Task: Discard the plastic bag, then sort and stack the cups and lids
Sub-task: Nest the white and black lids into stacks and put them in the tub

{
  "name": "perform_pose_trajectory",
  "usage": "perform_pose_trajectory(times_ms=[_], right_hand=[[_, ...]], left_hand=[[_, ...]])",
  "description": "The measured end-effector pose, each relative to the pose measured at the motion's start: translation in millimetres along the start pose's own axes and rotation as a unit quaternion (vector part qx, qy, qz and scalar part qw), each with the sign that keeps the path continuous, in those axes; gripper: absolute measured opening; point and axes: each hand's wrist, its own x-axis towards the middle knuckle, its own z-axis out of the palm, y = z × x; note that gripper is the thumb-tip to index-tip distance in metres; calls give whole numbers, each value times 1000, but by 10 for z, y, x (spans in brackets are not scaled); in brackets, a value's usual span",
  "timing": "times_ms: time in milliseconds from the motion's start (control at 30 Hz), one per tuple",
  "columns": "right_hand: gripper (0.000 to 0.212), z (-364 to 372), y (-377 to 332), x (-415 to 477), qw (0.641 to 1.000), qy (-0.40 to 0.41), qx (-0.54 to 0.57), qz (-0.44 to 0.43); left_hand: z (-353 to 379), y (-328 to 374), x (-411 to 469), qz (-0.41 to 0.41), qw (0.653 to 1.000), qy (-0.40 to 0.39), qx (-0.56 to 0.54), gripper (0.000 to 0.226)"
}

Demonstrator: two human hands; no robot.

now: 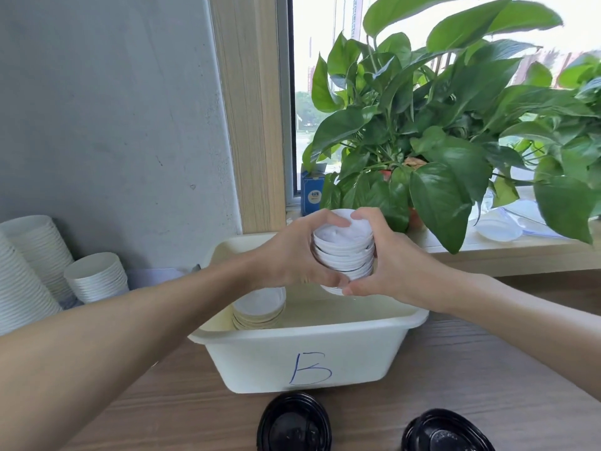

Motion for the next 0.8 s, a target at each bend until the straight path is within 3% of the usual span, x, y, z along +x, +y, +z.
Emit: perform_pose_trajectory(times_ms=[167, 367, 533, 800], right_hand=[[101, -35, 41, -83, 998, -7, -61, 8], [94, -112, 194, -273, 997, -38, -53, 36], [45, -138, 252, -301, 999, -32, 22, 38], [60, -79, 353, -272, 998, -14, 35, 49]], left_hand=[[84, -122, 38, -2, 999, -11, 37, 76], [273, -299, 112, -19, 995, -41, 92, 76], [389, -394, 217, -46, 991, -51, 119, 77], [581, -556, 298, -64, 984, -80, 146, 80]])
